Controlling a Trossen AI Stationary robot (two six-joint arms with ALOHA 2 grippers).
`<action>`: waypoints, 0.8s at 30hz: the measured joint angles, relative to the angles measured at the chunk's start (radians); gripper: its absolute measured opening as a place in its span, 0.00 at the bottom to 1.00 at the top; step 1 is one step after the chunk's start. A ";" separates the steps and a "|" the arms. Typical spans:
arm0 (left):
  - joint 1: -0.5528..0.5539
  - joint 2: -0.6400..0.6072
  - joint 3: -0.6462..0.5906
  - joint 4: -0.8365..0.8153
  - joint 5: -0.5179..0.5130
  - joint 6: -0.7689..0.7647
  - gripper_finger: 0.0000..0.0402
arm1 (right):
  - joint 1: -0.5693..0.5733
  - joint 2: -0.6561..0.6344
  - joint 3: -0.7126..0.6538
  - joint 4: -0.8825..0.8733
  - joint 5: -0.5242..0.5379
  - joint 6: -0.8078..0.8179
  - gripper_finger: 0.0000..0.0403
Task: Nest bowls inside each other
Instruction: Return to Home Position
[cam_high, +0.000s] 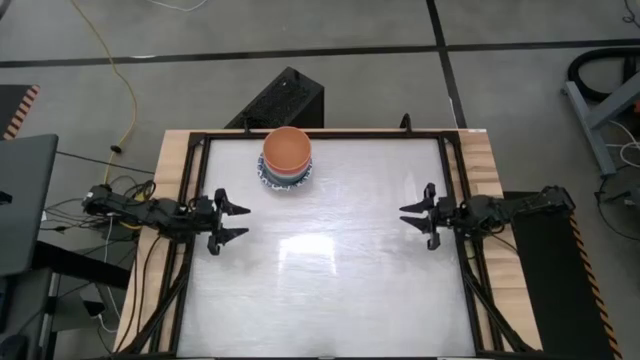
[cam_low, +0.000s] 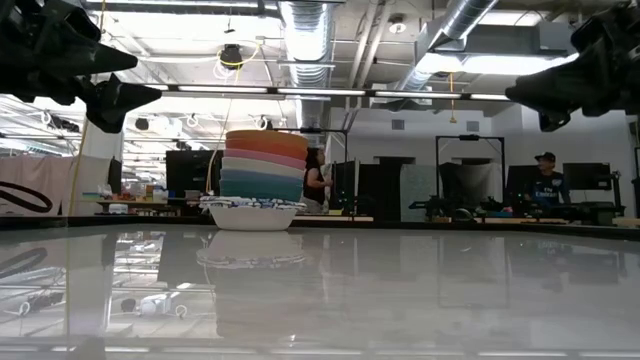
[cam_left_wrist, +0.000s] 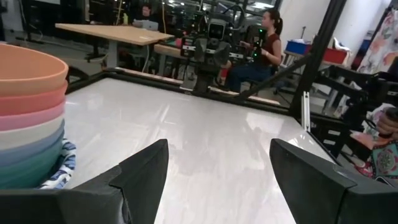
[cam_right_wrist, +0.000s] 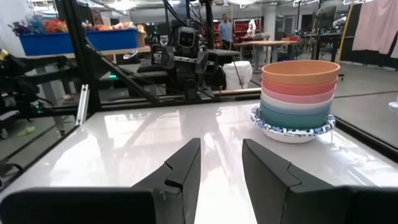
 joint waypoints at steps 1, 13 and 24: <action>0.000 0.000 0.000 0.000 0.000 0.000 0.67 | 0.000 0.005 0.000 0.000 0.002 0.000 0.34; 0.000 0.000 -0.002 0.000 -0.001 -0.009 0.67 | 0.000 0.011 -0.001 0.000 0.009 -0.059 0.34; 0.000 0.000 -0.002 0.000 -0.001 0.003 0.67 | 0.000 0.011 -0.002 0.000 0.010 -0.059 0.34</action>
